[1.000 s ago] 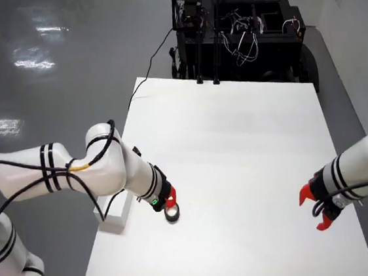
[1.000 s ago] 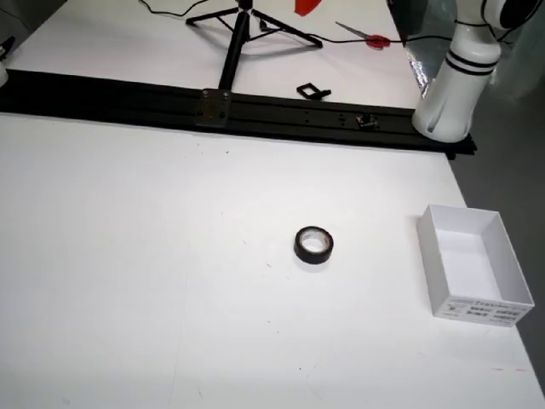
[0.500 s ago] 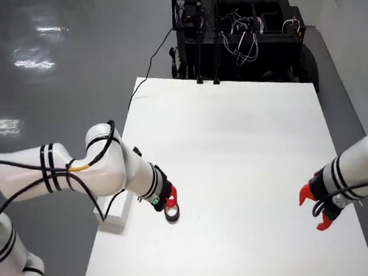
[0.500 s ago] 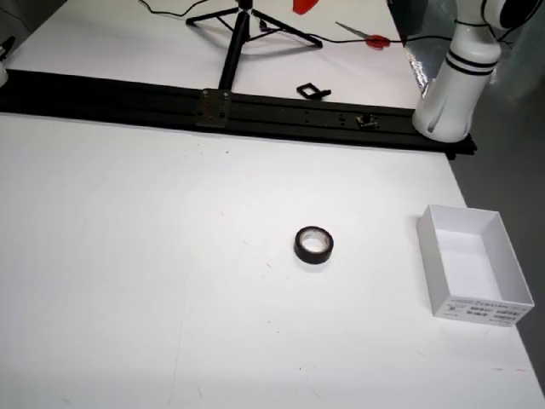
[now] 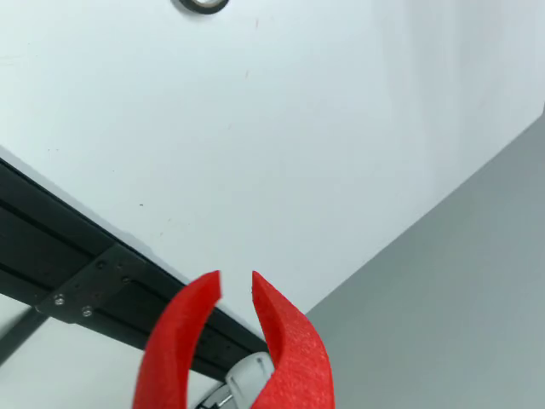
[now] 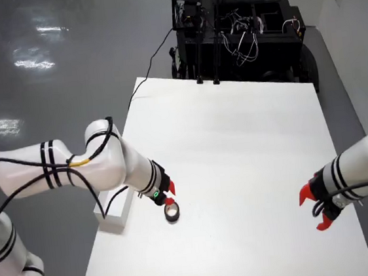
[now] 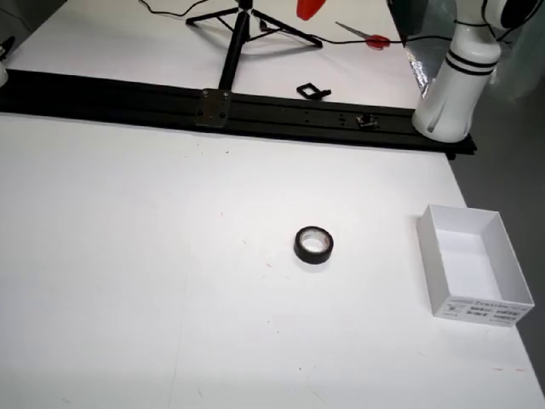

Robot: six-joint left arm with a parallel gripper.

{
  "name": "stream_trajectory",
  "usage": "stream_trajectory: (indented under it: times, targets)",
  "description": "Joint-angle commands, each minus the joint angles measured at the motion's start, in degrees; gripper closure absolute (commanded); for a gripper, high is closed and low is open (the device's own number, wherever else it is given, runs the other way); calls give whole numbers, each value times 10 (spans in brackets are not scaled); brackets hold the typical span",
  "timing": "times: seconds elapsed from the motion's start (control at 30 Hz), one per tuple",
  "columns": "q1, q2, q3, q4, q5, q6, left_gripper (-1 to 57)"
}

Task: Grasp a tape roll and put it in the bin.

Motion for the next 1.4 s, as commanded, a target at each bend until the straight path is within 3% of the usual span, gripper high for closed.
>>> stream_trajectory:
  times: [0.03,0.27,0.67,1.2,1.4]
  targets:
    - [46,0,0,0,23,-103,347]
    - [81,36,0,-24,7,-107,287]
    - [132,65,-4,-23,-31,-125,289]
    - [133,298,-229,-22,44,-121,273]
    - [166,352,-236,-23,55,-169,269]
